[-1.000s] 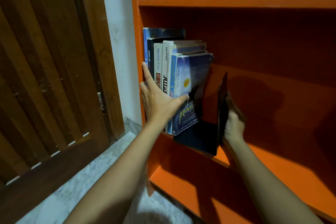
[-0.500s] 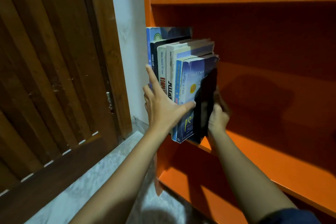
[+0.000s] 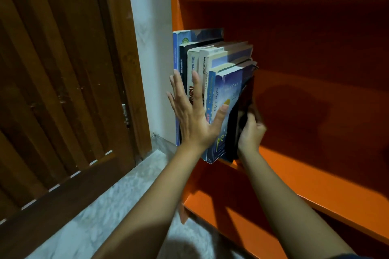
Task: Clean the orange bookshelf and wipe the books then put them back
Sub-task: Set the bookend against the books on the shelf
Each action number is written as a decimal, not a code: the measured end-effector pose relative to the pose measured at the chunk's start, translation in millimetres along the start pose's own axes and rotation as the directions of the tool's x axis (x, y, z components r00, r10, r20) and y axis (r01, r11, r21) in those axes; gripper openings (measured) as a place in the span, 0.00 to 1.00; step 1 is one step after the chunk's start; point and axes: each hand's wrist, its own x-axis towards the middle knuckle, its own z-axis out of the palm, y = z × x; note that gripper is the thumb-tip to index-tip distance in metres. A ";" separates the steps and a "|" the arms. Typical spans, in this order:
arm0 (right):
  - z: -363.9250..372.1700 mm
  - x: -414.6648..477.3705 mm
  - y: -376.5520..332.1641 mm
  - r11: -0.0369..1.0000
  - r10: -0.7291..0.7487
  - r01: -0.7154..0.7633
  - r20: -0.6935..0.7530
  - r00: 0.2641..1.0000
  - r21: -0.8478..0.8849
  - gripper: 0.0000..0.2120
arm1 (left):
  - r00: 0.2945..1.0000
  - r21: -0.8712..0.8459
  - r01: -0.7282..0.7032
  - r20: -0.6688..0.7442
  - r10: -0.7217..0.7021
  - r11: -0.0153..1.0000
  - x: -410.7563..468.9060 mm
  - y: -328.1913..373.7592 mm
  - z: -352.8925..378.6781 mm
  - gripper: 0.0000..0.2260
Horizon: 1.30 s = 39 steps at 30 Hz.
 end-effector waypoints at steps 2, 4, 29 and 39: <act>2.5 -0.4 2.3 1.000 -0.012 0.012 -0.006 1.000 0.001 0.18 | 1.000 -0.006 -0.005 -0.023 0.005 1.000 1.3 -4.5 3.5 0.32; 4.6 -0.6 4.2 0.999 -0.035 0.035 -0.004 0.999 -0.006 0.22 | 1.000 0.021 -0.008 -0.025 0.008 1.000 2.6 -8.4 8.6 0.32; -28.6 -2.9 -25.3 0.836 -0.125 0.268 0.310 0.942 -0.478 0.18 | 0.953 0.122 0.034 0.295 -0.069 0.992 9.2 -0.9 -9.6 0.35; -50.6 -51.6 -51.3 0.510 -0.128 0.505 0.520 0.845 -0.696 0.15 | 0.809 0.265 0.071 0.549 -0.211 0.962 2.2 22.2 -62.4 0.31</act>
